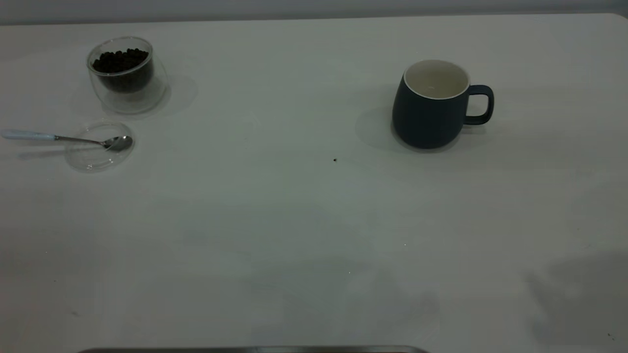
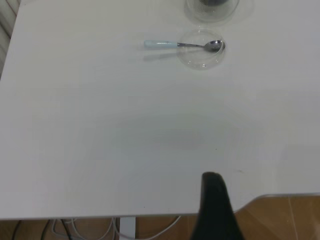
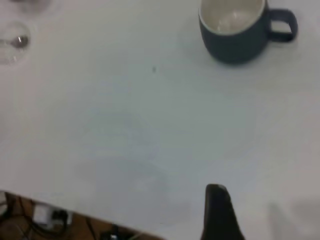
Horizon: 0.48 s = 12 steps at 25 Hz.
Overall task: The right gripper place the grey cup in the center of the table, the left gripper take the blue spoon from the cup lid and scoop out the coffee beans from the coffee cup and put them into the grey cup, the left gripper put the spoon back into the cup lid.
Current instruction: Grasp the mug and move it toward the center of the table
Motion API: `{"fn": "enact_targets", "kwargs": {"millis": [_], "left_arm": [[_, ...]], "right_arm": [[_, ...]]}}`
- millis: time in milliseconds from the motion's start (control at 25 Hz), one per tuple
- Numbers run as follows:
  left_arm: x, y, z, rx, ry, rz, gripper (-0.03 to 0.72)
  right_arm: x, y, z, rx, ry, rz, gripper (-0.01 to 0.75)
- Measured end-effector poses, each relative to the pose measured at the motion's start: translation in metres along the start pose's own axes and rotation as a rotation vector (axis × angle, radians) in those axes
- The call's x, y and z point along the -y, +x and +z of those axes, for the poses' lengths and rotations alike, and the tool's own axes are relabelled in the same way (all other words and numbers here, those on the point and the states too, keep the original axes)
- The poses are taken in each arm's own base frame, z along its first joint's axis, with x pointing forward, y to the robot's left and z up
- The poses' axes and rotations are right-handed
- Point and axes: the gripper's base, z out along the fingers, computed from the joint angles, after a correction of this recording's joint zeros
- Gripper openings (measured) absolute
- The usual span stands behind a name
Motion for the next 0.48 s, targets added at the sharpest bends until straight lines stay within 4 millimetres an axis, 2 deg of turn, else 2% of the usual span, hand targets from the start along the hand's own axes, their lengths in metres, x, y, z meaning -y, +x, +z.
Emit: {"fn": "enact_targets", "kwargs": {"millis": [200,480], "left_arm": [[0.0,0.0,0.0,0.0,0.0,0.0,0.592],[0.0,0.0,0.0,0.0,0.0,0.0,0.592]], "right_arm": [[0.013,-0.033,0.04,-0.026,-0.044,-0.013,0.462],[0.04,-0.085,0.11,-0.088,-0.071,-0.034,0.462]]}}
